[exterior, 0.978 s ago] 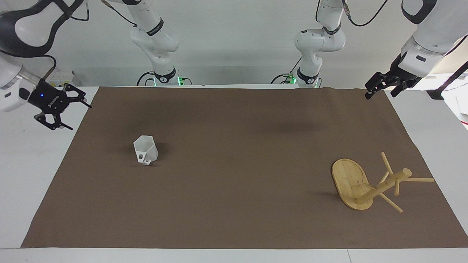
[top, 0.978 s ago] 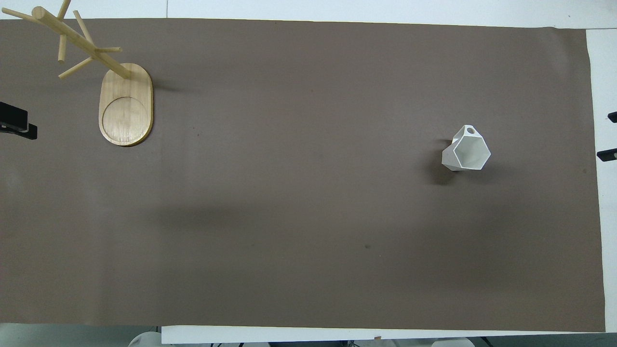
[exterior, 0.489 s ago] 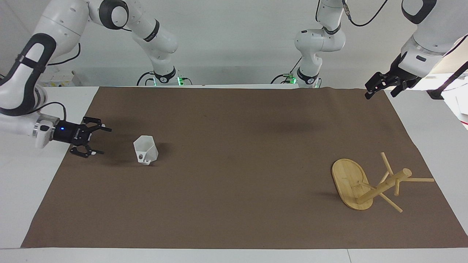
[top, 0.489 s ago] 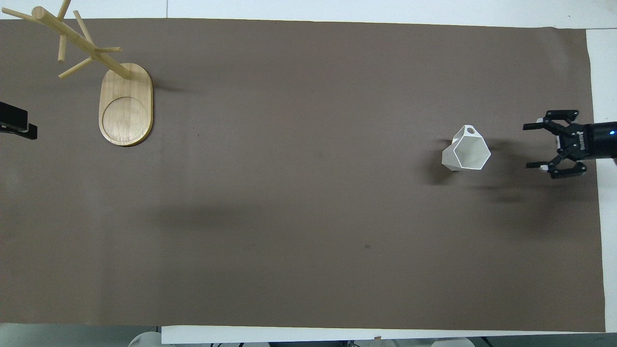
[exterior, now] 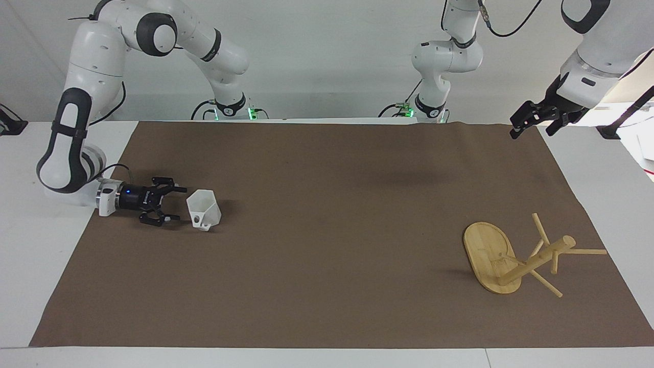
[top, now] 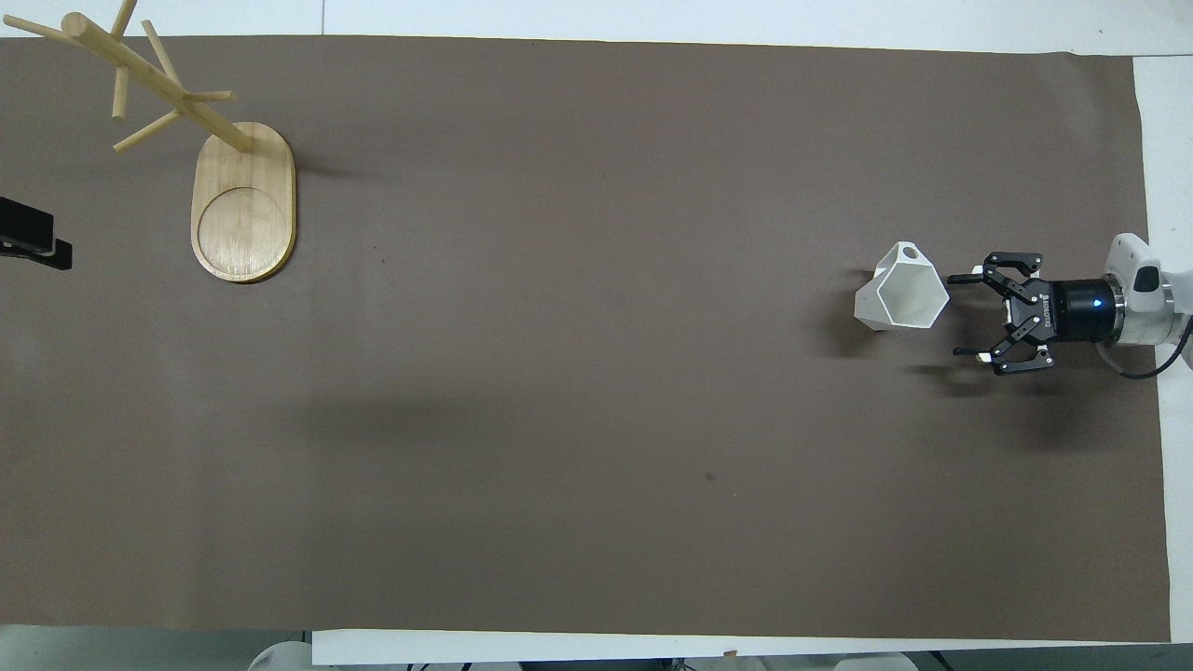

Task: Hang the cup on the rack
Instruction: 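Reach the right gripper to the white hexagonal cup, then close the right gripper on the white cup and lift it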

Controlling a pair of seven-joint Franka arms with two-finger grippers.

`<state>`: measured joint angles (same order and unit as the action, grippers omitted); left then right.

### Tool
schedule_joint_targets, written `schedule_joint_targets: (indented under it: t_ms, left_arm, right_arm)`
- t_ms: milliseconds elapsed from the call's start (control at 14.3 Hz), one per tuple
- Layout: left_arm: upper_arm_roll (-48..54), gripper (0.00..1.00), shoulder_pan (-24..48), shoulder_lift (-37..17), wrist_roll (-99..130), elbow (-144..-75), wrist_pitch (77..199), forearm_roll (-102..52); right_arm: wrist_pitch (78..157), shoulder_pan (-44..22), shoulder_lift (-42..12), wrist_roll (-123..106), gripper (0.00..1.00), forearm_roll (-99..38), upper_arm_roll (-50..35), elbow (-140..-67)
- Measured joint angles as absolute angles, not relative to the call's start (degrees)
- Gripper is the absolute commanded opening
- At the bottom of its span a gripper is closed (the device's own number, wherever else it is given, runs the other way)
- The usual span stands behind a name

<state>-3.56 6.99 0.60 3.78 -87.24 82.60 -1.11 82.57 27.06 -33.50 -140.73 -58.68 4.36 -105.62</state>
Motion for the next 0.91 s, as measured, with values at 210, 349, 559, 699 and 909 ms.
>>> schedule_joint_targets:
  t_ms: [210,349,559,699,909]
  left_arm:
    - [-3.56,1.0,6.99,0.6,3.78,-87.24,82.6,-1.11]
    - [-3.56,1.0,6.99,0.6,3.78,-87.24,82.6,-1.11]
    - [-3.56,1.0,6.99,0.6,3.78,-87.24,82.6,-1.11]
    - [-3.56,1.0,6.99,0.6,3.78,-87.24,82.6,-1.11]
    - [-3.56,1.0,6.99,0.6,3.78,-87.24,82.6,-1.11]
  right_arm:
    - [83.77,24.97,-33.45,-142.25,0.99,-60.85,4.25,-106.81]
    - [85.47,23.38,-33.44,-143.3,0.99,-62.36,4.23,-108.03]
    - [86.15,23.02,-33.42,-143.8,0.99,-63.47,4.29,-108.77]
    - [86.27,23.01,-33.37,-143.82,0.99,-64.05,4.33,-108.87]
    - [86.42,22.4,-33.31,-144.89,0.99,-64.62,4.25,-109.03]
